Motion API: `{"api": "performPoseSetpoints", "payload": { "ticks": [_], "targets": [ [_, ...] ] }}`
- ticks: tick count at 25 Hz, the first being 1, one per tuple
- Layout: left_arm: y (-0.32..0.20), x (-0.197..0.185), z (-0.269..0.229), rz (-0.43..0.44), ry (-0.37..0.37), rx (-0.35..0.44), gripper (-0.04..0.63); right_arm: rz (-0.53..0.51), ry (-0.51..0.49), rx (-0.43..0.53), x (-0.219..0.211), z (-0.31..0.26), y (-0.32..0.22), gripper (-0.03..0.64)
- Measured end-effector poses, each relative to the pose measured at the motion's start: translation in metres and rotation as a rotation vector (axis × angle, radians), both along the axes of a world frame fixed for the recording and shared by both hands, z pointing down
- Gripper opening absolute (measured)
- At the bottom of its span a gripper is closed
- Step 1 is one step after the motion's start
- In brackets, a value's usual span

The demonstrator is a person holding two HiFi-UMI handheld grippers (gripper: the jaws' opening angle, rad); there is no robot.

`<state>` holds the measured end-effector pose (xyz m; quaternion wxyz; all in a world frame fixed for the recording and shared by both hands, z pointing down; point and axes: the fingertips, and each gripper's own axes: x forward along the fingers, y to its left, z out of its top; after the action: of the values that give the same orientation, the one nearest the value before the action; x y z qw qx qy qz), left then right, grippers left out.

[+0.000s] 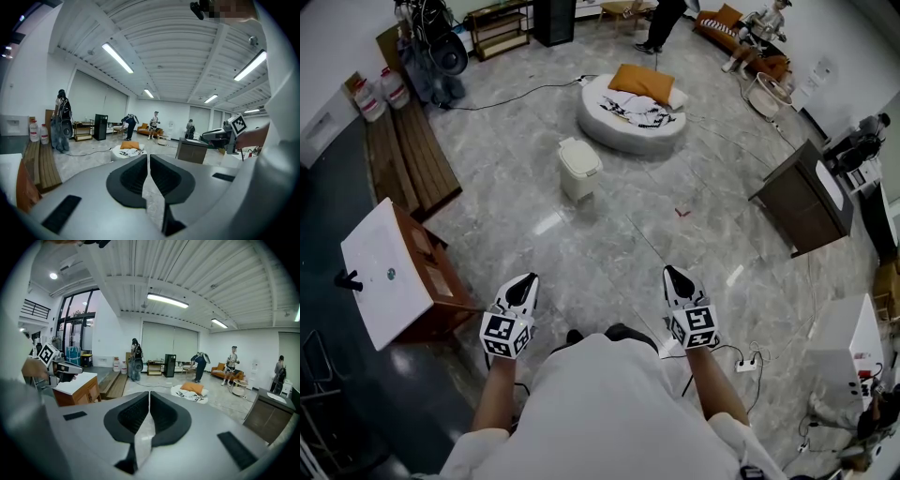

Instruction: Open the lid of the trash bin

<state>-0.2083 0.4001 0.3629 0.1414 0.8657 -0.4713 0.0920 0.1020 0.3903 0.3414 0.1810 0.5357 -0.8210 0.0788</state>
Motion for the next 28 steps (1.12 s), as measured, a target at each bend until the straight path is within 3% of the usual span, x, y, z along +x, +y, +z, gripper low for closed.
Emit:
{"api": "performPoseSetpoints", "payload": {
  "ticks": [16,28],
  "targets": [
    [-0.020,-0.009,0.006,-0.009,0.009,-0.014,0.032,-0.012,0.014,-0.025,-0.013,0.009,-0.020,0.032],
    [-0.062,0.001,0.005,-0.034,-0.006,-0.019,0.032,-0.042,-0.006,-0.039,-0.008,0.015,-0.069,0.032]
  ]
}}
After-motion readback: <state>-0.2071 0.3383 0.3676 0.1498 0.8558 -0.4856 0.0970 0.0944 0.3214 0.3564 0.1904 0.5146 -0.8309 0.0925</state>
